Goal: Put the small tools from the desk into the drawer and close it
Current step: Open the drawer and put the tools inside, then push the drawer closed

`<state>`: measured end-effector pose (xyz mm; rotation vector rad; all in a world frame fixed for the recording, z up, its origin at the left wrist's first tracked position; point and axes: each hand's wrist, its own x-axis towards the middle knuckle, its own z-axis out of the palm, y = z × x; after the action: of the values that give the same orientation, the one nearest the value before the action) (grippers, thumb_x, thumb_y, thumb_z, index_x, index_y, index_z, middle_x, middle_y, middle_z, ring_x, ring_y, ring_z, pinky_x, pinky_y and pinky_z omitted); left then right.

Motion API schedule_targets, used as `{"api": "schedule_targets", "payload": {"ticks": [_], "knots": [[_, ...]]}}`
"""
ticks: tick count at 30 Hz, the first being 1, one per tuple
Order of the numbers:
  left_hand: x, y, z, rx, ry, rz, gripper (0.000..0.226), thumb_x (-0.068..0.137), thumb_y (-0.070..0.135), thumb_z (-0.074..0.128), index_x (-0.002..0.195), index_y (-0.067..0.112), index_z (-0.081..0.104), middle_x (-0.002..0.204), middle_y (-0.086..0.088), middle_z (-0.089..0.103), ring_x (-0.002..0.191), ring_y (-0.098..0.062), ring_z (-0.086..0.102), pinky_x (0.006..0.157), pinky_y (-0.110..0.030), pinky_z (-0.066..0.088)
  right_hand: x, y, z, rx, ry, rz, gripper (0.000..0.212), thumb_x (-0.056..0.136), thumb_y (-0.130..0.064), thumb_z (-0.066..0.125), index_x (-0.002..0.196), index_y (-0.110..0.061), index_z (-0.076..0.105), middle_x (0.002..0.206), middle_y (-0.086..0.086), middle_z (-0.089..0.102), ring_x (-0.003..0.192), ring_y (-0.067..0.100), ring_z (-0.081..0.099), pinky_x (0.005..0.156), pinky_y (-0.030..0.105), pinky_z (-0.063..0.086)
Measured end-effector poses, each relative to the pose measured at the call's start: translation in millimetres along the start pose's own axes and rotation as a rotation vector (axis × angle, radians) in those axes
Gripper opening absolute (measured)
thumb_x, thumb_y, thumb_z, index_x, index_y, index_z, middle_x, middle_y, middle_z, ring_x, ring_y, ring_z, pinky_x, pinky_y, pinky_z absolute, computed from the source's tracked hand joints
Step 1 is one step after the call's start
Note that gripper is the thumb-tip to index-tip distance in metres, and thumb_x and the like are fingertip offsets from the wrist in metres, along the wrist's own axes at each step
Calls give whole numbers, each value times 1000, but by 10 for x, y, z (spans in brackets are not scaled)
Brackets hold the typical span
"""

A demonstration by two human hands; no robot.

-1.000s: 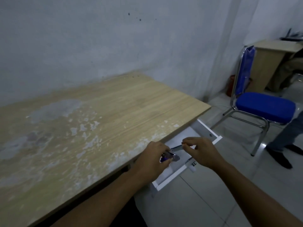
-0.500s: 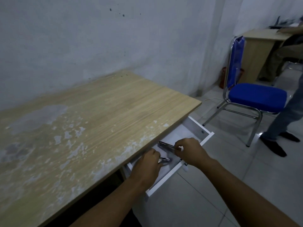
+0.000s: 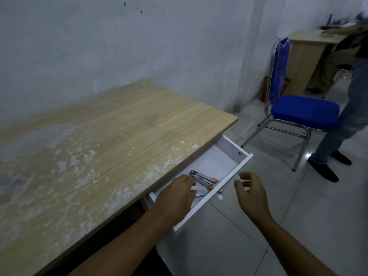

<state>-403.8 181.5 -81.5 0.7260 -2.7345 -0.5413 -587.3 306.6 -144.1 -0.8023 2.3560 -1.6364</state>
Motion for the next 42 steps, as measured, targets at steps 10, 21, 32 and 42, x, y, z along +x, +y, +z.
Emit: {"api": "schedule_targets", "payload": {"ticks": [10, 21, 32, 42], "knots": [[-55, -222, -607, 102, 199, 189, 24, 88, 8, 56, 111, 7, 60, 122, -9, 54, 104, -23, 56, 84, -32, 50, -405, 146, 231, 240, -295, 315, 40, 86, -41, 63, 119, -19, 55, 107, 5, 70, 87, 14, 71, 67, 29, 52], [-134, -836, -680, 147, 30, -129, 63, 91, 57, 21, 146, 25, 29, 159, 0, 21, 145, -15, 16, 119, -39, 14, -496, 74, 369, 346, -269, 201, 11, 86, -33, 65, 92, -41, 70, 90, -8, 77, 88, 11, 71, 71, 31, 59], [-144, -807, -681, 169, 32, -133, 54, 97, 45, 27, 147, 25, 25, 160, 1, 16, 146, -13, 12, 119, -34, 8, -265, -134, 432, 347, -199, 169, 40, 64, -60, 69, 96, -35, 64, 97, -1, 74, 87, 16, 72, 77, 35, 59], [-153, -782, -695, 169, 48, -108, 53, 97, 43, 28, 146, 23, 28, 159, -1, 19, 146, -15, 16, 120, -37, 13, -18, -391, 758, 369, -238, 164, 17, 80, -38, 72, 92, -40, 61, 95, -11, 69, 95, 15, 68, 81, 32, 57]]}}
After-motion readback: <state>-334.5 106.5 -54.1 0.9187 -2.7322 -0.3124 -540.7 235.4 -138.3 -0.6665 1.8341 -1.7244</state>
